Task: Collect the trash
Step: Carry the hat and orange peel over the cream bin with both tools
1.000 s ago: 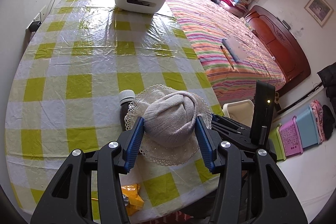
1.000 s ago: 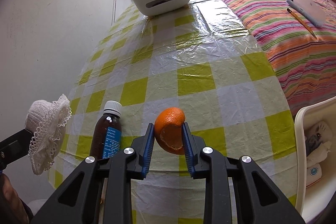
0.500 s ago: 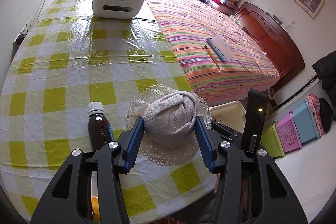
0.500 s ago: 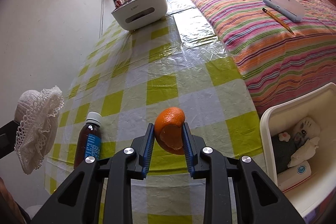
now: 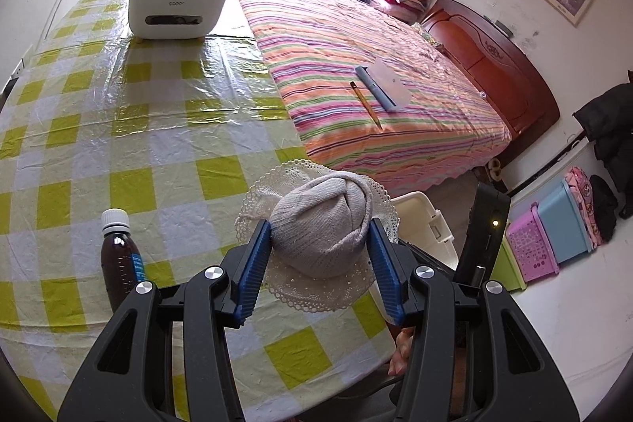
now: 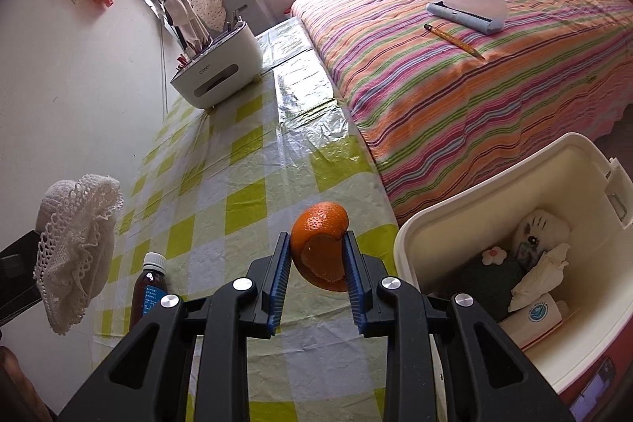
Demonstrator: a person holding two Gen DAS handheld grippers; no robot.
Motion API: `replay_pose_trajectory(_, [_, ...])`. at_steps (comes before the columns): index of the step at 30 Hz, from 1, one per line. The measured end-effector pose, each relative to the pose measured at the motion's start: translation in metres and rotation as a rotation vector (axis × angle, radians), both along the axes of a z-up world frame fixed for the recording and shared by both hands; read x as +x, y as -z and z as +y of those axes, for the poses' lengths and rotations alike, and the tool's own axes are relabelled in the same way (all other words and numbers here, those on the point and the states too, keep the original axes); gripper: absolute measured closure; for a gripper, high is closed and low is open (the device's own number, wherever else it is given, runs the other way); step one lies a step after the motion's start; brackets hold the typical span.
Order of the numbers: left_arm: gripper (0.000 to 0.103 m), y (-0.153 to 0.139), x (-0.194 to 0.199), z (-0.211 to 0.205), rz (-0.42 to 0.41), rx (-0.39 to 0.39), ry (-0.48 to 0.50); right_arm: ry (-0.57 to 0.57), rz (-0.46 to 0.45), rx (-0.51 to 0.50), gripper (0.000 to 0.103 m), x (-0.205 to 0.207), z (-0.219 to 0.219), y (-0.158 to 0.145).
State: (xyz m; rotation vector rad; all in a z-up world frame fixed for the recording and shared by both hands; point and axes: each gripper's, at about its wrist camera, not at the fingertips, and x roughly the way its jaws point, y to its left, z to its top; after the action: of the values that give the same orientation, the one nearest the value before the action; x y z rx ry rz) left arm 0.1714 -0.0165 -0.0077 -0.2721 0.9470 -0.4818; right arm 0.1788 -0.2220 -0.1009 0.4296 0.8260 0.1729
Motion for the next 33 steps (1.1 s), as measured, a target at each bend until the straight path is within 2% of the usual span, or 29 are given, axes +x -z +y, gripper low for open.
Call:
replay_pose_trajectory(9, [0.055,0.0,0.005,-0.031,0.0,-0.013,0.038,0.098,-0.012,0.031,0.077,-0.011,-0.039,0.002])
replay_pose_trajectory(15, [0.055,0.006,0.007,-0.051,0.003,0.001,0.067,0.157,-0.023,0.014,0.077,-0.021,-0.063,0.004])
replay_pose_trajectory(19, [0.055,0.01,0.01,-0.062,0.008,-0.022,0.072,0.201,-0.023,0.02,0.077,-0.025,-0.08,0.006])
replay_pose_trajectory(23, [0.055,0.014,0.012,-0.077,0.01,-0.044,0.092,0.23,-0.027,0.019,0.077,-0.028,-0.091,0.007])
replay_pose_trajectory(33, [0.055,0.022,0.009,-0.11,0.002,-0.034,0.143,0.29,-0.035,0.033,0.077,-0.037,-0.113,0.009])
